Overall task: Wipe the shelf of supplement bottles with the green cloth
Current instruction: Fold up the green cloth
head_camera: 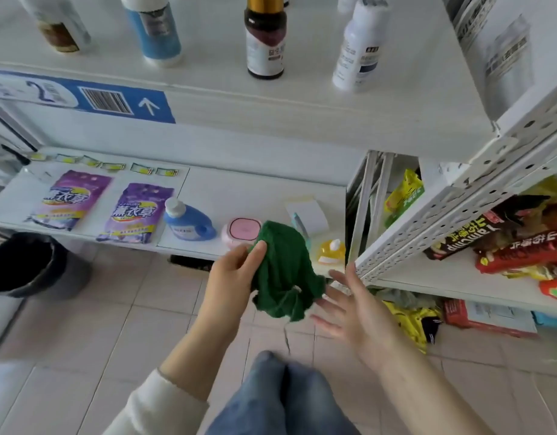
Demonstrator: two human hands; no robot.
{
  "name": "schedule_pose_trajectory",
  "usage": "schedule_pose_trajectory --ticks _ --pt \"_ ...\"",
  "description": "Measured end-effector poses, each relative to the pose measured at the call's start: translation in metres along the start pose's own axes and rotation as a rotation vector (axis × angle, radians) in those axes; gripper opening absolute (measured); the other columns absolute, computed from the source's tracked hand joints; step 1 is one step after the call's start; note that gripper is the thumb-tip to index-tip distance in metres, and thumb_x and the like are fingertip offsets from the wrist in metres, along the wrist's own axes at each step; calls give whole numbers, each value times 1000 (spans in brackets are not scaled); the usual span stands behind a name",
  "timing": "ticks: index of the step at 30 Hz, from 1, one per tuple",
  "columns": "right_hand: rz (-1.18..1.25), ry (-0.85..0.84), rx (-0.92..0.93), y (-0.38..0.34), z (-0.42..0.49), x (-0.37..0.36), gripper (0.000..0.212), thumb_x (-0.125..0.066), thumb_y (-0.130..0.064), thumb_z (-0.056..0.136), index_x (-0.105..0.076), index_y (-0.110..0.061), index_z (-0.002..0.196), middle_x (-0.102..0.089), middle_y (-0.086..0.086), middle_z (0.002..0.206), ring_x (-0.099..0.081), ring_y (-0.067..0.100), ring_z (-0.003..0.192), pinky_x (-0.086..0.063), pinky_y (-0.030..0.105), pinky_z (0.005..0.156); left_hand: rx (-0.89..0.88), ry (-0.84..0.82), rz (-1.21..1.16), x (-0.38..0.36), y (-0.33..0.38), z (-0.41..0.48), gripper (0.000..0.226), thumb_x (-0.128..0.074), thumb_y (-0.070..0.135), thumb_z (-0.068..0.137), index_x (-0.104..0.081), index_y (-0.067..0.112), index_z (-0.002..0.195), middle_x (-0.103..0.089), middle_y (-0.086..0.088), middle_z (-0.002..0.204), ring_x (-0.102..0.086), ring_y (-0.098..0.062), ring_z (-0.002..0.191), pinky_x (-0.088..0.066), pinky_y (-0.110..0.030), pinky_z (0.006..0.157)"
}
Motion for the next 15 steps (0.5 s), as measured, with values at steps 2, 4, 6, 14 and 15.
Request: schedule_pose_trajectory --ticks 2,4,6,14,15 --pt "-310 55 199 -10 -9 -3 36 -52 -55 71 -57 -32 98 -64 -9 106 -60 1 97 -48 23 85 46 62 -10 21 -11 -1 34 -55 27 88 -60 -5 80 -60 -13 69 -59 -20 66 -54 -30 62" --pt "-546 3 394 -13 -20 -30 33 -64 -51 67 -58 -32 93 -63 -13 107 -57 -4 102 -44 9 86 80 114 9 39 -22 -6 32 -56 26 88 -61 -2 74 -57 -12 66 -56 -20 64 -53 -30 62" --pt "-740 -122 515 -5 -30 -70 43 -72 -56 62 -57 -34 95 -61 -16 107 -53 -2 106 -41 12 89 92 176 -16 57 -30 -14 30 -57 25 88 -60 2 69 -53 -10 63 -53 -19 62 -52 -27 59" --pt "-1119 -174 999 15 -64 -198 16 -75 -23 72 -70 -15 85 -64 -5 81 -60 13 81 -45 15 74 32 293 -217 151 -30 -58 21 -55 20 89 -70 10 78 -71 1 65 -66 -10 64 -55 -19 61" --pt "-1099 -213 997 19 -64 -211 12 -74 -21 73 -69 -17 83 -64 -8 78 -59 5 78 -43 9 73 22 280 -225 165 -31 -62 19 -53 18 90 -70 8 85 -72 0 71 -67 -10 68 -55 -19 64"
Point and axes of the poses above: each hand's wrist, its own z-axis towards the middle knuckle, its own x-axis out of the back of the hand, y = z × x, the point moved 10 cm from there along z, towards the middle knuckle
